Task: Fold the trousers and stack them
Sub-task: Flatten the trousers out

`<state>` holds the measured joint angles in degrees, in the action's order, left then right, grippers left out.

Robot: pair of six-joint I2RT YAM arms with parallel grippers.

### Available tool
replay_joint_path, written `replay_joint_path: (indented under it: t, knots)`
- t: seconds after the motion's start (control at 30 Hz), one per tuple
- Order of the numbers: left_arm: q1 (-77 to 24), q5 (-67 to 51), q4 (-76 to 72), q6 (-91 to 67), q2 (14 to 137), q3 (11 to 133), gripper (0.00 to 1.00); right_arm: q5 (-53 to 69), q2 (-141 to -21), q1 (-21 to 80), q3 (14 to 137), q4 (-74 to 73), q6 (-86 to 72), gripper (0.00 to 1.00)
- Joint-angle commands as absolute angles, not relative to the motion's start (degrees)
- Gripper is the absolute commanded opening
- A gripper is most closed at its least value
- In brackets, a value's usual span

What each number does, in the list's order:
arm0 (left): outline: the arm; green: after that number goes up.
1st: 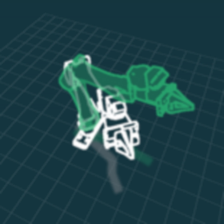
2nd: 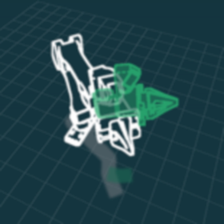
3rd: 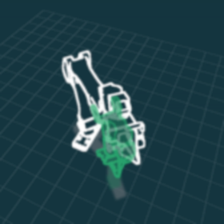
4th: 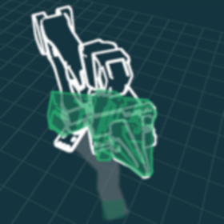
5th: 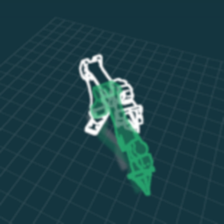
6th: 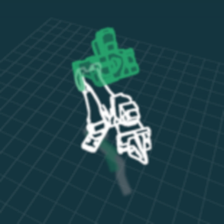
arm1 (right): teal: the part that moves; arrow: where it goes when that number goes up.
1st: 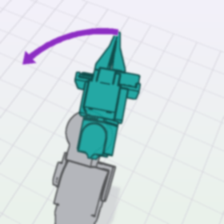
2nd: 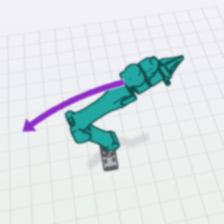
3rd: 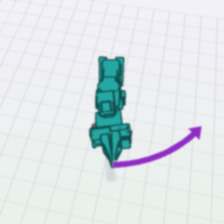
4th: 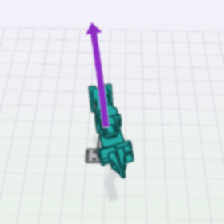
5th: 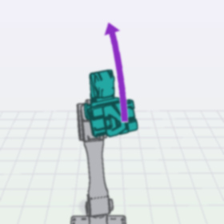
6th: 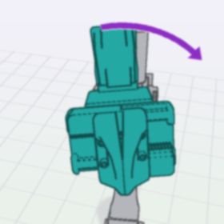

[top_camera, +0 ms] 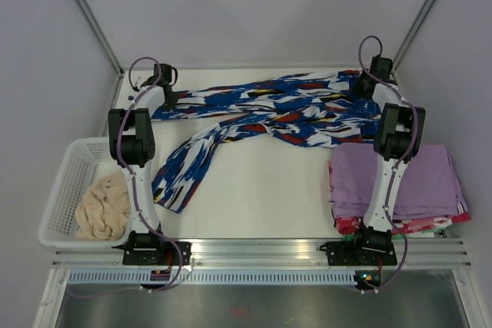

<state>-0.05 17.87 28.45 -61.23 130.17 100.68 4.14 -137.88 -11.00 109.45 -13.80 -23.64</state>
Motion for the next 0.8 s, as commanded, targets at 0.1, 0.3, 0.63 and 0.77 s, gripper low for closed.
replay_joint_path:
  t: [0.1,0.3,0.63,0.77]
  knots:
    - [-0.1,14.0,30.7,-65.6,136.1,107.4,0.02,3.3,-141.8,-11.2,113.5,-15.4,-24.2,0.03]
    - [2.4,7.6,28.7,-65.5,142.9,114.9,0.02,1.4,-142.7,-11.6,114.0,-14.9,-24.3,0.04]
    - [2.0,3.4,26.5,-68.6,152.0,127.9,0.02,-2.0,-147.2,-14.4,120.2,-15.6,-25.2,0.07]
    - [1.8,1.5,23.6,-71.4,153.4,128.7,0.02,-4.1,-151.9,-14.7,128.1,-19.3,-25.6,0.07]
